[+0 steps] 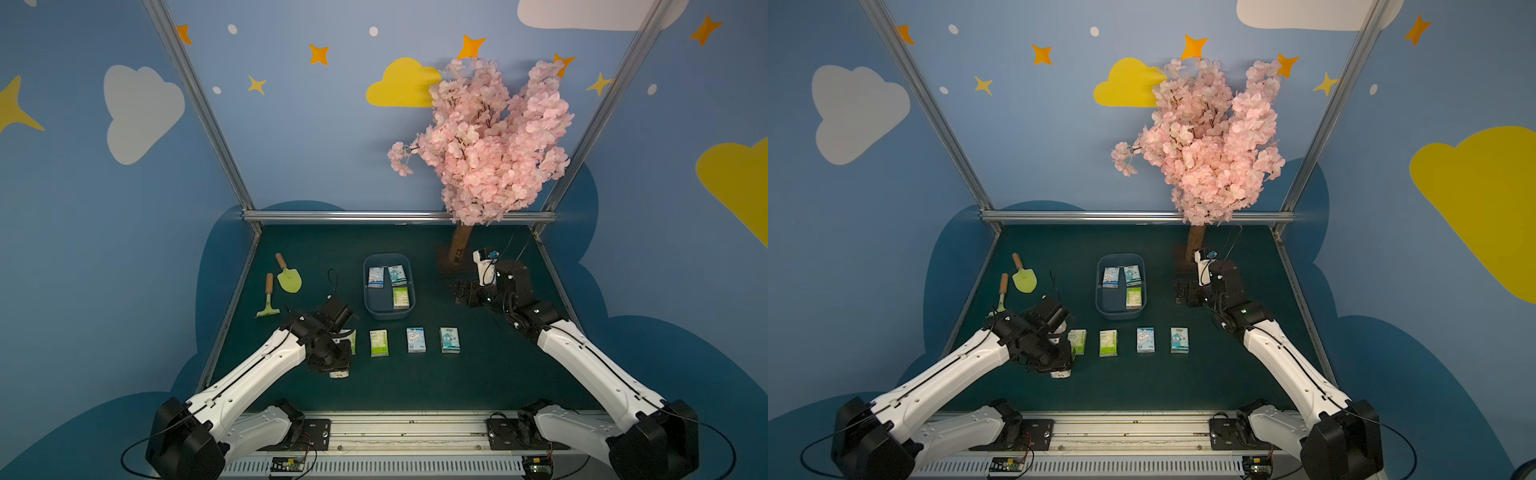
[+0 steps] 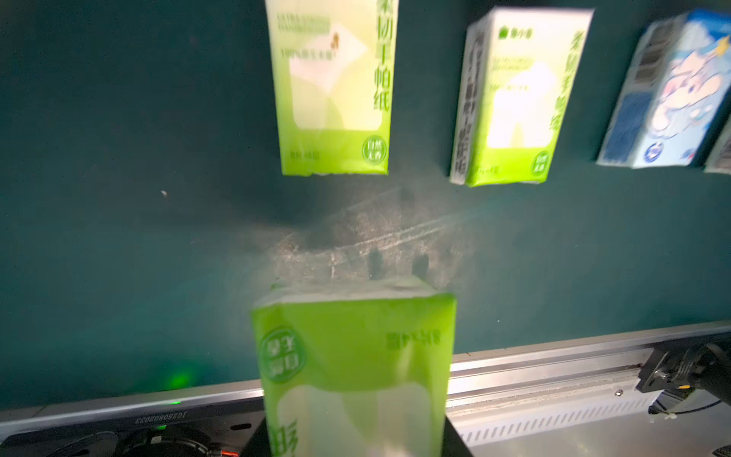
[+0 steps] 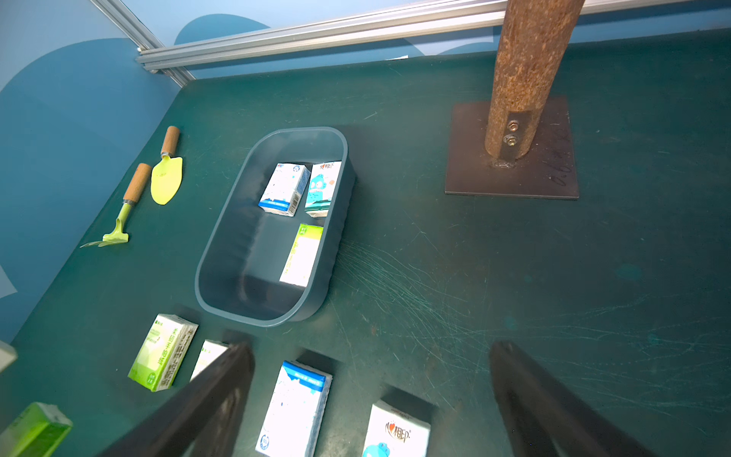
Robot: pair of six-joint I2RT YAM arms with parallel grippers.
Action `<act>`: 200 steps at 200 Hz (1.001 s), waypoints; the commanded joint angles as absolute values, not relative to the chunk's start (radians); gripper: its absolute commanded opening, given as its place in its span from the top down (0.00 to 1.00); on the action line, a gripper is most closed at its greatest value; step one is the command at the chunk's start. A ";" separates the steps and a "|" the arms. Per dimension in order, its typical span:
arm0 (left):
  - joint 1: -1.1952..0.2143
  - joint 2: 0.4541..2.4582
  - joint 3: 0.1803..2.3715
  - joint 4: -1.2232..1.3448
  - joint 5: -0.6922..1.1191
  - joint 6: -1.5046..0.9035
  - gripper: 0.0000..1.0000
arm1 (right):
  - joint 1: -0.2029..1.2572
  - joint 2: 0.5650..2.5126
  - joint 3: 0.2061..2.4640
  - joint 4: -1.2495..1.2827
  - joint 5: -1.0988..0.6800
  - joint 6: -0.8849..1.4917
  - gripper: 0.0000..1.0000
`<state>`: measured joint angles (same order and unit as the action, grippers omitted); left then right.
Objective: Take the pocket tissues out of the storage box
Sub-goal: Place the pocket tissues at the center of the board.
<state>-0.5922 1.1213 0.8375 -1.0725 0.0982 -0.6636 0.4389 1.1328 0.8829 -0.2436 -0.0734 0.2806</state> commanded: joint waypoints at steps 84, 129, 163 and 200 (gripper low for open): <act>-0.613 1.264 0.691 -0.862 0.147 -0.716 0.55 | 0.432 1.084 0.894 -0.263 -0.060 0.275 0.02; -0.613 1.305 0.660 -0.826 0.118 -0.707 0.55 | 0.433 1.075 0.892 -0.270 -0.057 0.274 0.02; -0.615 1.319 0.642 -0.825 0.101 -0.696 0.53 | 0.433 1.068 0.888 -0.272 -0.055 0.274 0.02; -0.614 1.335 0.632 -0.813 0.103 -0.692 0.43 | 0.432 1.067 0.887 -0.273 -0.054 0.274 0.02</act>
<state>-0.6147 1.3197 0.6483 -0.8158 0.1181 -0.7025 0.4351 1.0863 0.8829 -0.2558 -0.0639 0.2798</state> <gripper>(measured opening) 0.540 0.982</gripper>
